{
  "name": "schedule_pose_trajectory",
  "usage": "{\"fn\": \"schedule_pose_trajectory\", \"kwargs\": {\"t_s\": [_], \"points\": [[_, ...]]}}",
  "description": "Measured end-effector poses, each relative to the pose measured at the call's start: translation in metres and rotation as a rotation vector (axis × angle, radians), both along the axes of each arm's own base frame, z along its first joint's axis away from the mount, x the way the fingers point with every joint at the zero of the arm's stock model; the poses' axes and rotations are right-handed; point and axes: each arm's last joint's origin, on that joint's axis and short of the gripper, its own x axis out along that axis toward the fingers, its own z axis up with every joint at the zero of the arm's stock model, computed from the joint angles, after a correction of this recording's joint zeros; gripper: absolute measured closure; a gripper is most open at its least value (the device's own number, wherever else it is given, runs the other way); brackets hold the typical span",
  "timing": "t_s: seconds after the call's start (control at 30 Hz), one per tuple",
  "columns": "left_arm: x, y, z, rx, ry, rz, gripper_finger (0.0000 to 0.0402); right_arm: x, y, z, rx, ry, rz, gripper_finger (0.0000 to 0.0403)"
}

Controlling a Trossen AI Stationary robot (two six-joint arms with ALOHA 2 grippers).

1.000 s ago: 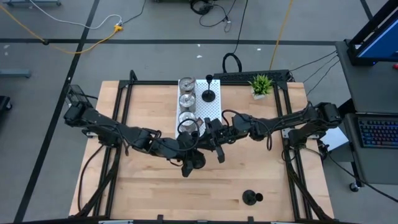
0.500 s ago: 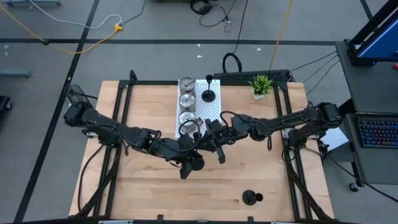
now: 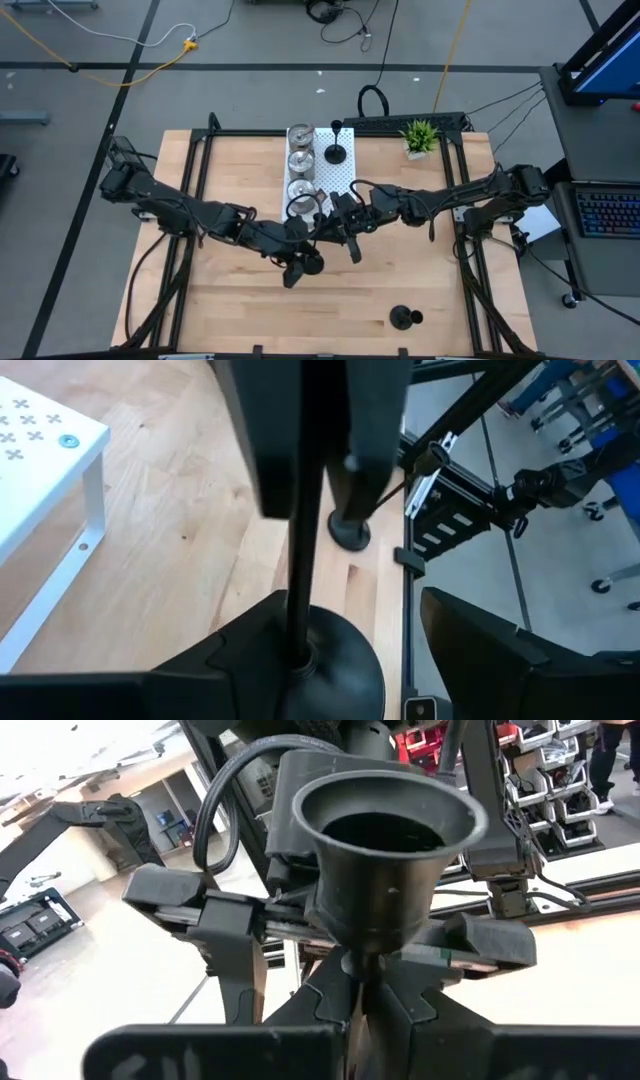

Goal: Pick & Place candle stick holders
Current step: Put the left black candle holder on the shelf aligned with the other black candle holder

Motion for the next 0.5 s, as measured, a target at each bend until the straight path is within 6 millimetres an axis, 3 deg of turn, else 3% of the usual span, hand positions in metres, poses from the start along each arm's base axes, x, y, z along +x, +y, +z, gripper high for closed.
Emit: {"fn": "schedule_pose_trajectory", "kwargs": {"t_s": [0.5], "points": [[-0.013,0.003,0.004,0.01,0.054,-0.011,0.0188,0.0,-0.003,-0.005,-0.007,0.053,-0.019,0.0395]]}}
